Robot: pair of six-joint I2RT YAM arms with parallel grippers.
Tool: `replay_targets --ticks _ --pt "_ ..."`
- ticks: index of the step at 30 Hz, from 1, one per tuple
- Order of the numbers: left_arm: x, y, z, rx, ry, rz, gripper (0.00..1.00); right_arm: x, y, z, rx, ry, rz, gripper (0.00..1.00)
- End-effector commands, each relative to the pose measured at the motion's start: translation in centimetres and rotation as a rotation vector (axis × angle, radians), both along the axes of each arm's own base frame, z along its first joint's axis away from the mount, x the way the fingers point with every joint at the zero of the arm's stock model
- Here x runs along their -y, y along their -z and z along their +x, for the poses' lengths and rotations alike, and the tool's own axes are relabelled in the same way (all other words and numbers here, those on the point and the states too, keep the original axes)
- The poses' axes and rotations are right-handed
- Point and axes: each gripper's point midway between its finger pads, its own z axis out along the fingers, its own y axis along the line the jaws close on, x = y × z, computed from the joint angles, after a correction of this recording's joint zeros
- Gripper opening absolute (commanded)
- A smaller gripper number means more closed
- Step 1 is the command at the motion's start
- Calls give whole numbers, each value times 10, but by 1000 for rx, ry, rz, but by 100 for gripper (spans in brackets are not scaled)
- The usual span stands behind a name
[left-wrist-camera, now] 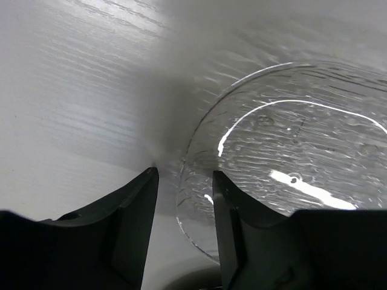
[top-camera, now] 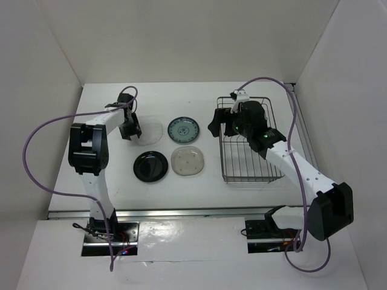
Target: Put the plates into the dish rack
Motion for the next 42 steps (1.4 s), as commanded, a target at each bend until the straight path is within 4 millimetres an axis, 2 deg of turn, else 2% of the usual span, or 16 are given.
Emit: replay_targets --ticks 1,2,5,6,7,14,17,19,21,22,25,26,30,34,35,42 --pt "9 3 3 -17 57 50 53 -5 -21 4 78 -6 27 99" --pt "9 5 1 -32 60 68 39 -5 -25 3 88 -5 32 99" --pt "7 5 -1 -38 47 107 18 -2 -26 2 90 5 28 99" --pt "6 5 -1 -35 31 110 6 -2 -26 2 89 5 28 99" --pt "3 1 -3 -38 27 123 2 -2 -26 2 94 1 21 99" --pt "-22 -22 -5 1 -45 138 0 -4 -28 2 96 -4 35 99" --pt "-20 -65 8 132 -18 104 0 -9 -25 4 100 -18 56 99" --pt "-17 -110 7 257 2 90 0 -17 -25 3 108 -65 96 99" --pt "-9 -144 7 352 42 58 0 -32 -34 0 147 -147 144 99" --pt "-5 -170 3 414 63 38 0 -37 -32 2 147 -170 152 99" --pt "30 -217 -7 545 199 -38 0 -53 -35 6 180 -248 190 99" --pt "45 -229 -9 582 265 -64 0 -57 -44 10 204 -264 202 99" --pt "100 -249 -29 643 448 -168 0 -79 -54 27 259 -349 242 99" --pt "117 -256 -37 670 511 -199 0 -88 -64 40 287 -357 269 99" --pt "123 -257 -42 667 522 -223 0 -91 -54 43 267 -367 266 99" --pt "150 -256 -49 670 596 -339 0 -97 -53 55 266 -373 307 96"
